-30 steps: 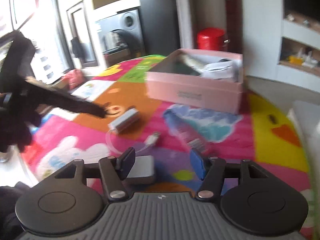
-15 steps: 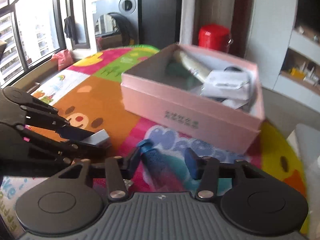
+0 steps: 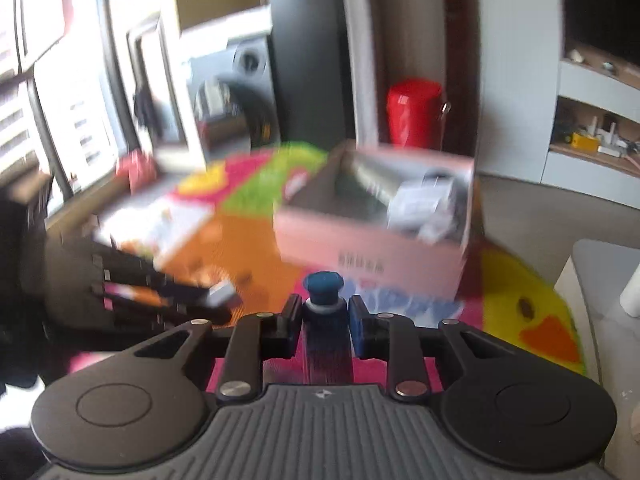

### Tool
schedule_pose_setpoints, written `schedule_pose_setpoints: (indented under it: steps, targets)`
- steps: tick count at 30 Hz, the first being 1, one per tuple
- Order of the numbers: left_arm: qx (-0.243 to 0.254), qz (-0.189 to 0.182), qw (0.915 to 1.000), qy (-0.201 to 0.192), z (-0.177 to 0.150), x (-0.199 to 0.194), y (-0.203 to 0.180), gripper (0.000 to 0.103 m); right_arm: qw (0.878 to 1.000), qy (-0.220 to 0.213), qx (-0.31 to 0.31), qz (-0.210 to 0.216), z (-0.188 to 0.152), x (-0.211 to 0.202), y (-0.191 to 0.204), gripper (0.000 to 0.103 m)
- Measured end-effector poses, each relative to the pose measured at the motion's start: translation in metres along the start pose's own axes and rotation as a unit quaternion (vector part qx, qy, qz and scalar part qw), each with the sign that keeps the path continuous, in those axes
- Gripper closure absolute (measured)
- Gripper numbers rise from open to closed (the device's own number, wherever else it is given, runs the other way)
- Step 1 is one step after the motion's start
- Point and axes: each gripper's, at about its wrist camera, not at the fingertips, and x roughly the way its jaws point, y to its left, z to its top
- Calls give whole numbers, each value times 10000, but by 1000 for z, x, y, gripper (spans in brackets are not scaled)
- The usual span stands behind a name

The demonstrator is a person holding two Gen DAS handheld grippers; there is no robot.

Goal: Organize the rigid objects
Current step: 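Drop adapter in pink box with left tool while right tool drops bottle in, then grasp the white square charger with the right tool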

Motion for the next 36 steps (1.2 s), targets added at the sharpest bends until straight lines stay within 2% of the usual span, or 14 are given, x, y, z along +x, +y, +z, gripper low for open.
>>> schedule_pose_setpoints:
  steps: [5,7,9,12,15,16,18,19,22,26,28,30,33,36]
  targets:
    - [85,138,9975,-684,72,-20,12,79,9971,-759,17,-108,71,-17,-4,79]
    - [56,136,9963,-852,103,-16,20,79,9965,-825,96,-124,103,-8,-8,79]
    - [-144,-88,9957,-915,131,-3,34,78,9965,-798,171,-169,131,7,-12,79]
    - [-465,-442,9958,-656,155,49,61,75,9977,-533,145,-387,165,45,-21,79]
    - [-899,-394,9952,19,150,121,86,76,9944,-342,113,-995,176,88,-38,67]
    - [-985,-331,9943,253,144,139,90,76,9927,-291,166,-1155,174,97,-44,66]
    - [-1045,-375,9931,378,127,153,94,76,9921,-179,219,-1225,159,101,-56,66]
    - [-1076,-431,9926,361,120,154,96,76,9926,-115,149,-1200,146,99,-60,64]
    - [-1156,-485,9920,153,94,140,94,76,9933,41,-198,-1138,104,87,-59,46]
    - [-1046,-426,9936,-103,66,106,81,76,9943,356,-340,-945,44,68,-44,44]
    - [-1029,-432,9935,-219,50,86,71,74,9953,522,-303,-763,23,59,-38,44]
    - [-884,-175,9954,-310,33,63,54,75,9961,670,-333,-476,6,49,-24,44]
    - [-878,136,9957,-270,11,36,36,75,9947,990,-124,237,-17,39,-3,39]
    - [-956,126,9948,-322,-9,16,24,75,9888,1333,-308,597,-46,37,25,39]
